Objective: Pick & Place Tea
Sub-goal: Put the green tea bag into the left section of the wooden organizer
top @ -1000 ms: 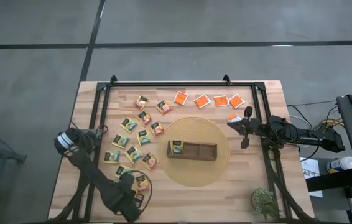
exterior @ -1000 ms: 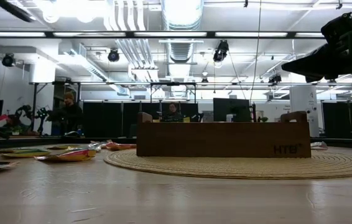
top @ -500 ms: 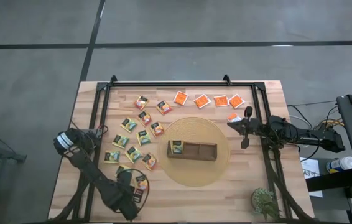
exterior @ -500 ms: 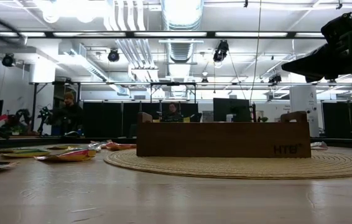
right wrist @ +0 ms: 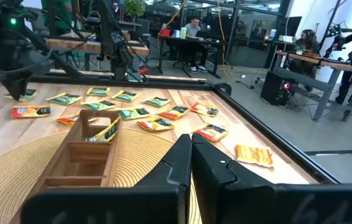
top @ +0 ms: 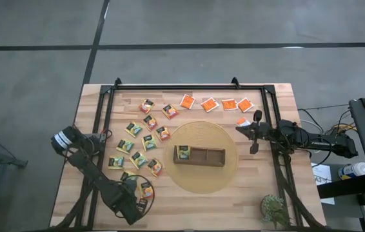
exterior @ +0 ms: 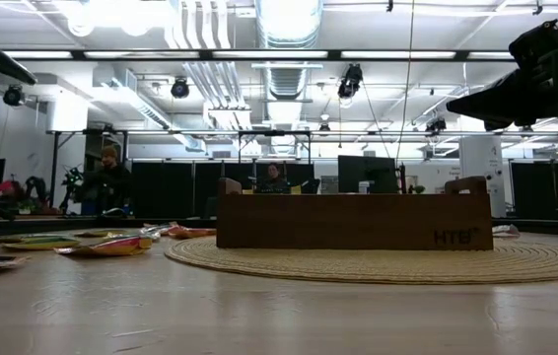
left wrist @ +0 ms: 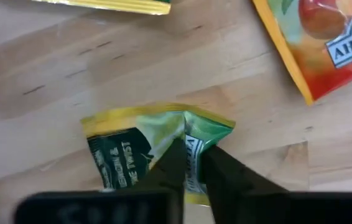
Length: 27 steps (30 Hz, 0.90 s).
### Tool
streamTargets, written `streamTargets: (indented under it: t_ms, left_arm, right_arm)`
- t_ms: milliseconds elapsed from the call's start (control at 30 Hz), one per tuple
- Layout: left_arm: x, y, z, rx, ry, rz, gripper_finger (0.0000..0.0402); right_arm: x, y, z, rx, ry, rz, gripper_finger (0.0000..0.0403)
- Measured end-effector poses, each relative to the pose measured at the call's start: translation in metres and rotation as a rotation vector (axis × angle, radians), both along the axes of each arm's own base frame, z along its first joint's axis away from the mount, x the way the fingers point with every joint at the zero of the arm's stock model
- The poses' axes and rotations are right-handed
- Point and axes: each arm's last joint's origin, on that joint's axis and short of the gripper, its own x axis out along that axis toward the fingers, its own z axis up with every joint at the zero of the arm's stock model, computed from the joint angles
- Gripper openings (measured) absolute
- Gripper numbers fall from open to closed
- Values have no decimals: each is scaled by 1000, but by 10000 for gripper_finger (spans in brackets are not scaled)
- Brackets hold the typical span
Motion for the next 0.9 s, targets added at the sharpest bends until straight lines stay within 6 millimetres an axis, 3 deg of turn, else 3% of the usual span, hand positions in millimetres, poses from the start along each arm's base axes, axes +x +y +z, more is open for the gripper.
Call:
streamTargets:
  t_ms: [233, 400, 567, 767, 900]
  left_arm:
    - [7, -6, 13, 25, -59, -125, 12]
    - [15, -7, 35, 174, -107, -206, 11]
    - [21, 2, 71, 383, -117, -296, 9]
    - [56, 20, 104, 665, -290, -565, 9]
    - [84, 34, 110, 812, -358, -758, 9]
  right_arm:
    - [0, 0, 0, 0, 0, 0, 8]
    - [0, 0, 0, 0, 0, 0, 8]
    - [0, 0, 0, 0, 0, 0, 9]
    - [0, 0, 0, 0, 0, 0, 8]
    - [0, 0, 0, 0, 0, 0, 9]
